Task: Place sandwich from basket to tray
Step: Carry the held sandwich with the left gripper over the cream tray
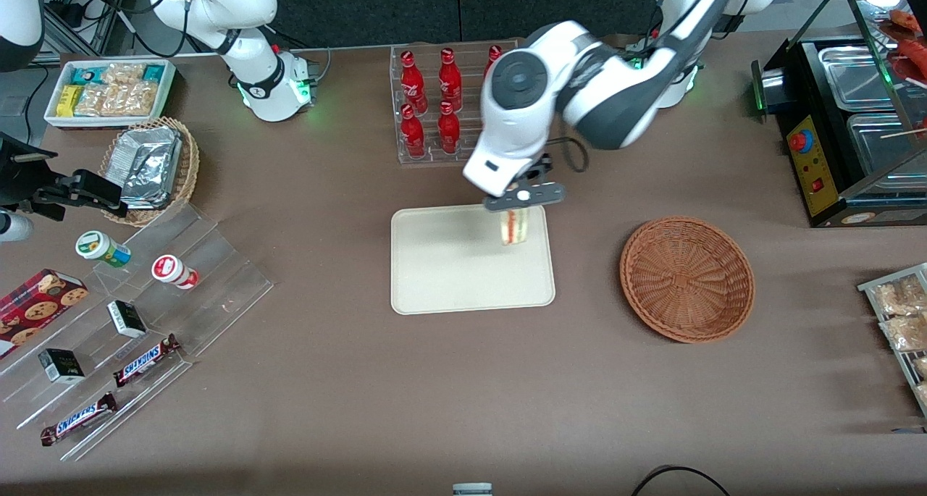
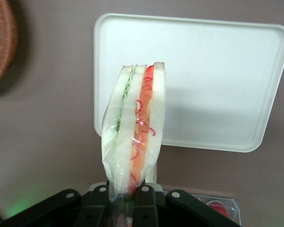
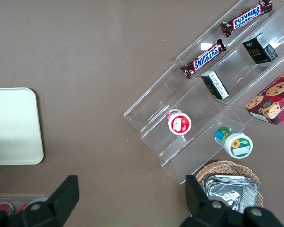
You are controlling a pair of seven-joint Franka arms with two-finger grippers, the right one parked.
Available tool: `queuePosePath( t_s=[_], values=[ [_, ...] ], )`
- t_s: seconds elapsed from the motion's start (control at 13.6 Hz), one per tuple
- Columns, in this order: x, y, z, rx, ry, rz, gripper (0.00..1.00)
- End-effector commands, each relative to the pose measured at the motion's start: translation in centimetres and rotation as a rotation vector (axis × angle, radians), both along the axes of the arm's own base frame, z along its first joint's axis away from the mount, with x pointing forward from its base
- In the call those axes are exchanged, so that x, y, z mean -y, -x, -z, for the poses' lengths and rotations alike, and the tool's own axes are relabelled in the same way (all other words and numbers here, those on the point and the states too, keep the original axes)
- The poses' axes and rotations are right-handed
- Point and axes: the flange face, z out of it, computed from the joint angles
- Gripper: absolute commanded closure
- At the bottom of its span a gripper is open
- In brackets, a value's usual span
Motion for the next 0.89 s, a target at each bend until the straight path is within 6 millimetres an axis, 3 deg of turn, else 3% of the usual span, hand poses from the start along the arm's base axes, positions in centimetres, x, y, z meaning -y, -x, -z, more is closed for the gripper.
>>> queuePosePath(
  t_s=[0.0, 0.52, 0.66, 0.81],
  values=[
    [2.5, -0.1, 0.8, 0.015, 0.014, 0.0, 1.0],
    [6.4, -0.4, 10.8, 0.072, 0.03, 0.017, 1.0],
    [7.2, 0.4, 13.6, 0.091, -0.019, 0.011, 1.0],
    [7.4, 0.4, 14.8, 0.097, -0.021, 0.004, 1.0]
  ],
)
